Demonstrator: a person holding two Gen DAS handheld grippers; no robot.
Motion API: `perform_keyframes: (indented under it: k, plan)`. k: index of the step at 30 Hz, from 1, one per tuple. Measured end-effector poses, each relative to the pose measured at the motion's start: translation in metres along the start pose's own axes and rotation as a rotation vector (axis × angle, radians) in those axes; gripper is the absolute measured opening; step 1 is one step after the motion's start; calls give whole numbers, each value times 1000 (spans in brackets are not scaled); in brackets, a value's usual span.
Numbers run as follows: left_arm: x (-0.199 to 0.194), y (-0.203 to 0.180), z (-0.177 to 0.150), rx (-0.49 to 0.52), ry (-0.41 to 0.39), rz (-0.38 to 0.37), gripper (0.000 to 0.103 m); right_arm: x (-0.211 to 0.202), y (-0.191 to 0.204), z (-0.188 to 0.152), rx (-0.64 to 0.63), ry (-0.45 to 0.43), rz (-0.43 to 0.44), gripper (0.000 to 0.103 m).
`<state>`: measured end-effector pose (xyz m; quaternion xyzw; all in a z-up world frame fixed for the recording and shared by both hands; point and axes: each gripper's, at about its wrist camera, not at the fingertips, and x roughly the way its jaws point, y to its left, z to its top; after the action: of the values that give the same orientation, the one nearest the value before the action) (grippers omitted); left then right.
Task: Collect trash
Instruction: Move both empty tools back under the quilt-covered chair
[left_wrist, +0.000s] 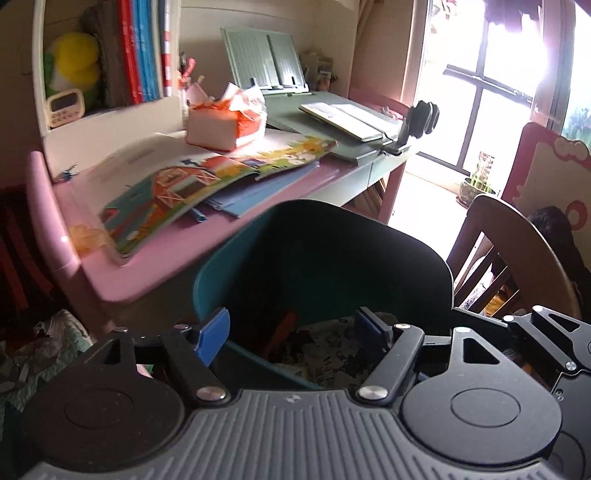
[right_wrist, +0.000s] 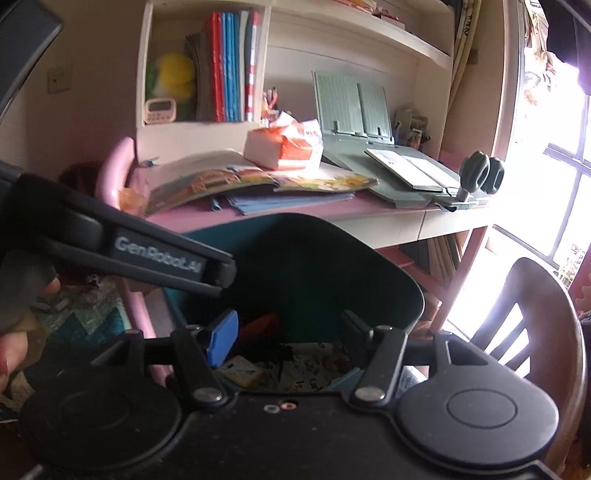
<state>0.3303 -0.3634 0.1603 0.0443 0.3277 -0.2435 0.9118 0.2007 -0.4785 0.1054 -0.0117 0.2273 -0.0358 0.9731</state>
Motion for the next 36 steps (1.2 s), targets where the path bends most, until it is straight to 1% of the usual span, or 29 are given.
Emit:
perform_keyframes:
  k: [6,11,13,15,20,27,34,36]
  plan:
    - [-42,18,-13,-25,-30,3,74,-30,15,2,-3,-37,47,63]
    - [-79,42,-28,-62,-54,14,75,-52,39,3,-25,-57,97,64]
    - [-94,53,-35,-77,-61,20,76,-59,51,3,-32,-67,120,64]
    - [-108,65,-45,-85,-62,42,78,-65,62,3,-34,-75,149,64]
    - [-141,100,-75,-122,-59,72,78,-75,97,-2,-32,-85,238,64]
    - [-179,153,-124,-177,-44,136,80,-78,159,-13,-86,-74,370,64]
    - [-208,203,-175,-242,-45,204,80,-71,218,-34,-136,-33,486,64]
    - [-213,217,-190,-266,-45,222,83,-65,235,-43,-147,-7,526,65]
